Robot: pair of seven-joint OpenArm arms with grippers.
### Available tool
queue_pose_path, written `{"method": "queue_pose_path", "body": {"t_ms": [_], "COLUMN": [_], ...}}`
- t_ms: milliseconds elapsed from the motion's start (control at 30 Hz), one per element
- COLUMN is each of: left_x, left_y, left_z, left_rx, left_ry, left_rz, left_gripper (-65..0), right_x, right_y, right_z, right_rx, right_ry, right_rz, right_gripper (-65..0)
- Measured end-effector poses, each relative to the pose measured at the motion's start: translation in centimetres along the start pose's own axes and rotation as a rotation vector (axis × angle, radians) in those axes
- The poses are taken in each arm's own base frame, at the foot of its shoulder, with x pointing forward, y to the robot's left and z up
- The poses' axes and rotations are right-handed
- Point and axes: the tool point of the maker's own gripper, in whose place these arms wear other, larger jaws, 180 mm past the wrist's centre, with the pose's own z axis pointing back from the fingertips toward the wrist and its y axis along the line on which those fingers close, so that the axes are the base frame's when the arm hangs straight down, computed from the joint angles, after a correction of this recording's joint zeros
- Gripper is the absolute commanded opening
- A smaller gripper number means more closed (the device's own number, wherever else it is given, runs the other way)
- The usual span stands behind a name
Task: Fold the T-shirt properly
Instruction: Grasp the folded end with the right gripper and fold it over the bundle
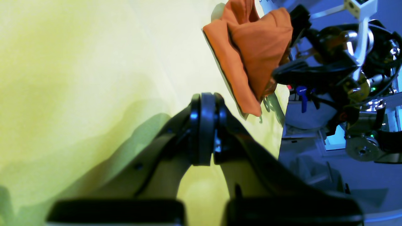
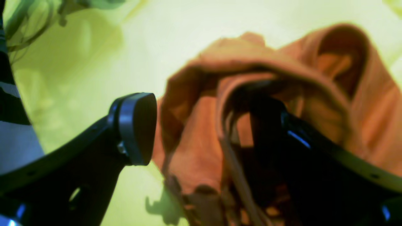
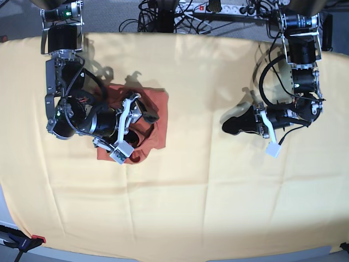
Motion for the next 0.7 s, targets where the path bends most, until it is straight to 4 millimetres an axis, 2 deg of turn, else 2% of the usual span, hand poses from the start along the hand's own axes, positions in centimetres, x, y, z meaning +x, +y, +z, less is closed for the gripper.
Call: {"method": "queue_pose_path", "body": {"t_ms": [133,300,400,533,700], "left_x": [0.0,0.0,0.0,0.0,0.0], "left_y": [0.0,0.0,0.0,0.0,0.0], "left_z": [0.0,0.0,0.0,0.0,0.0], "left_rx": [-0.001,0.0,0.0,0.0,0.0], "left_ry": [-0.001,0.0,0.0,0.0,0.0], "left_rz": [0.001,0.0,0.0,0.0,0.0], "left_gripper": [-65.0,-65.0,-65.0,-65.0,-65.0], "right_x": [1.5,1.0,1.2,0.5,0.0], "right_y": [0.8,-0.5,-0.5,0.4,2.2], "right_z": [0.0,0.1,-0.1,-1.7,-4.2], "right_rx": [0.035,-0.029,-0.04,-0.05,-0.064], "right_ry": [-0.071,-0.033,-0.032,0.035,0.113], "right_rz": [-0.007,0.022,0.042,0.13,0.319], "right_gripper": [-17.0,-17.0,-17.0,-17.0,-17.0]}}
